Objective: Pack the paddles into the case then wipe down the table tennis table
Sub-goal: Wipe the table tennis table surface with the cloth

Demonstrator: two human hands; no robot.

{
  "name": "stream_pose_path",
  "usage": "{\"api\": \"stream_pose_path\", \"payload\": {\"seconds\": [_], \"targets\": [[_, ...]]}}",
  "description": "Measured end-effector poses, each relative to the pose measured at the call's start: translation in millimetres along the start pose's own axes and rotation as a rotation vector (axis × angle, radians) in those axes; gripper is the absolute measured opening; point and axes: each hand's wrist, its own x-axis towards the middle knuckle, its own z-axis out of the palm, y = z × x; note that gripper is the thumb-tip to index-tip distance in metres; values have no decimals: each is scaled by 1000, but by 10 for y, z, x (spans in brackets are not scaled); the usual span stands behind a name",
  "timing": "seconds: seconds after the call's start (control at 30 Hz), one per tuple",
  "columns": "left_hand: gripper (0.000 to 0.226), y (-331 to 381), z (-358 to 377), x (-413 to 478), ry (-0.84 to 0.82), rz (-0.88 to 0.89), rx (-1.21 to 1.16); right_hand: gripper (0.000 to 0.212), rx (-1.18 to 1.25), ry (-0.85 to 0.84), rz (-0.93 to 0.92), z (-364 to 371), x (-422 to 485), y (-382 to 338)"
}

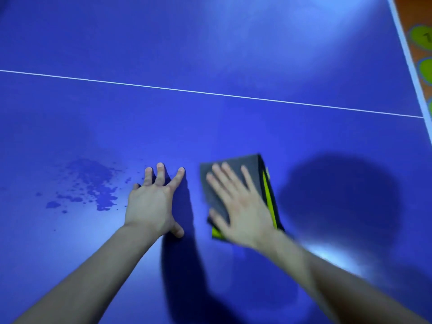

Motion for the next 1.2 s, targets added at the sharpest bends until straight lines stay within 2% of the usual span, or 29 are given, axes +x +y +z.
{"api": "stream_pose_path", "payload": {"seconds": [0.07,0.17,0.27,0.37,0.47,0.57,0.7,0.83,0.93,1.0,1.07,1.13,1.2], "targets": [[164,3,10,-2,-4,5,-18,80,16,-49,-44,29,-366,-163],[165,-11,27,9,10,8,-15,76,1,-7,-98,24,78,154],[166,-13,42,12,0,12,-32,76,3,70,64,-8,1157,605],[167,-12,36,22,-5,0,-43,80,14,35,260,-86,2052,914],[166,-3,25,11,-5,-4,-22,82,-4,34,286,-115,2308,1006],[166,-4,24,10,7,-2,16,81,-6,71,276,-69,1979,806],[167,-16,2,-31,24,-12,-12,80,16,103,195,44,721,61],[162,-33,-21,-100,19,-27,-131,85,46,-43,76,113,-917,-776],[146,-58,65,-214,54,-44,-282,81,44,-104,-95,173,-1579,-943],[127,-89,198,-381,152,-37,-310,78,36,-79,-184,194,-1435,-697],[109,-128,341,-601,215,-39,-305,78,5,-11,-126,218,-944,-392],[112,-195,472,-824,191,-44,-320,77,1,50,53,201,-331,-144],[130,-290,607,-1040,106,-59,-315,77,3,69,225,151,127,-18]]}}
